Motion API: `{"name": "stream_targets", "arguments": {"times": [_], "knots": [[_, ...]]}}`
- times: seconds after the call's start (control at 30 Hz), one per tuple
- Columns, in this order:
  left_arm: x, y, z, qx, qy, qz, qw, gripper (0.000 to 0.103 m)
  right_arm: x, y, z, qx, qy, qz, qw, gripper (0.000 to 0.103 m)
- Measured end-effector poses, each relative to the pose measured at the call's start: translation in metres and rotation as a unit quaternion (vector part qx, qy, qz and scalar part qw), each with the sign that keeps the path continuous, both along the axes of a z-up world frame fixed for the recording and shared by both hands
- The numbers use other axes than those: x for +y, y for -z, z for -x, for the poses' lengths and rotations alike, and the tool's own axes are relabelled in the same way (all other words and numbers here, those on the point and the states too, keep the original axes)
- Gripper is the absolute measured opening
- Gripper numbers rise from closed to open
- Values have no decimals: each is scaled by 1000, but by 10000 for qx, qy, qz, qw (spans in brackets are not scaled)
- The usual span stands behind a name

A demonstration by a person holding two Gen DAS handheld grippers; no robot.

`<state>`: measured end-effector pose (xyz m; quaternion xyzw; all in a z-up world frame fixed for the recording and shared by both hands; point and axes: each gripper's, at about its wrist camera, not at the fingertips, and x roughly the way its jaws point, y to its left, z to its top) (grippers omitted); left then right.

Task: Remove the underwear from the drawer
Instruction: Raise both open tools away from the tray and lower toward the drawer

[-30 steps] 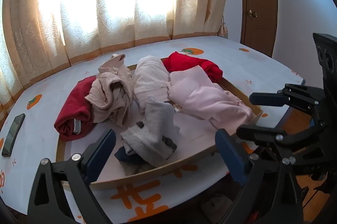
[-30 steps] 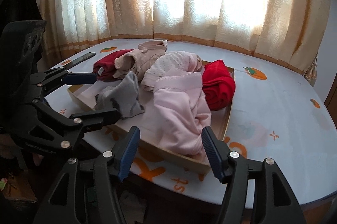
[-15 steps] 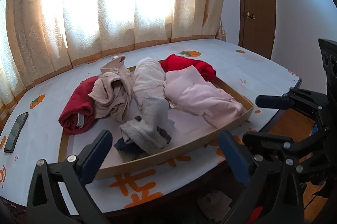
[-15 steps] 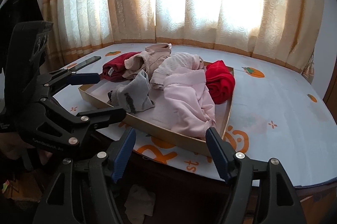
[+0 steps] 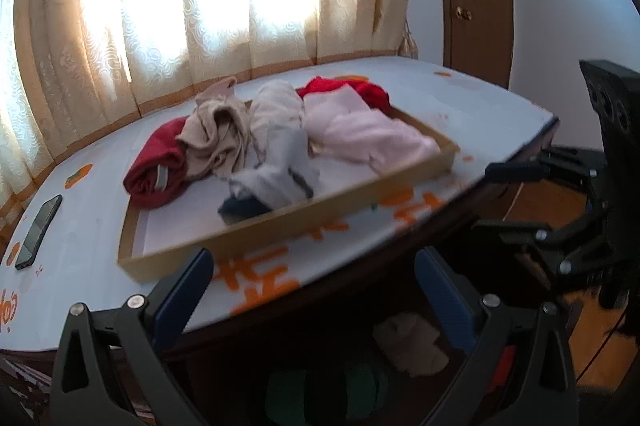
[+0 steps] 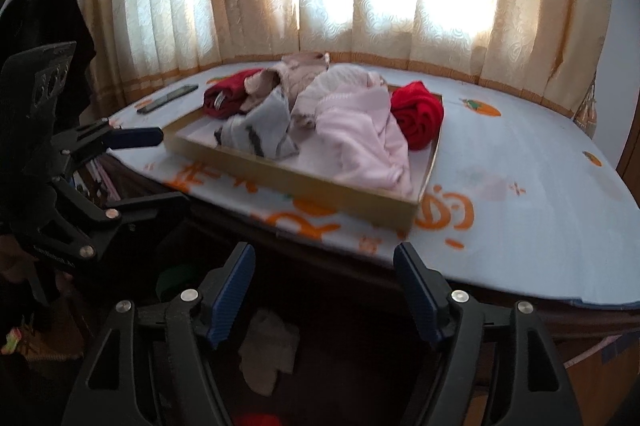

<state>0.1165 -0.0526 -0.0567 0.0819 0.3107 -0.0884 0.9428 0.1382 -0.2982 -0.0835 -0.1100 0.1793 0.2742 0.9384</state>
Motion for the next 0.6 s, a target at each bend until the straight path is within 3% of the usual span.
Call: {"name": "stream_targets", "arguments": {"times": [0.6], "knots": [[19,55,38,600,-229,-114,9979,102,-1,40,18,512,-328,1017,9930,74]]}}
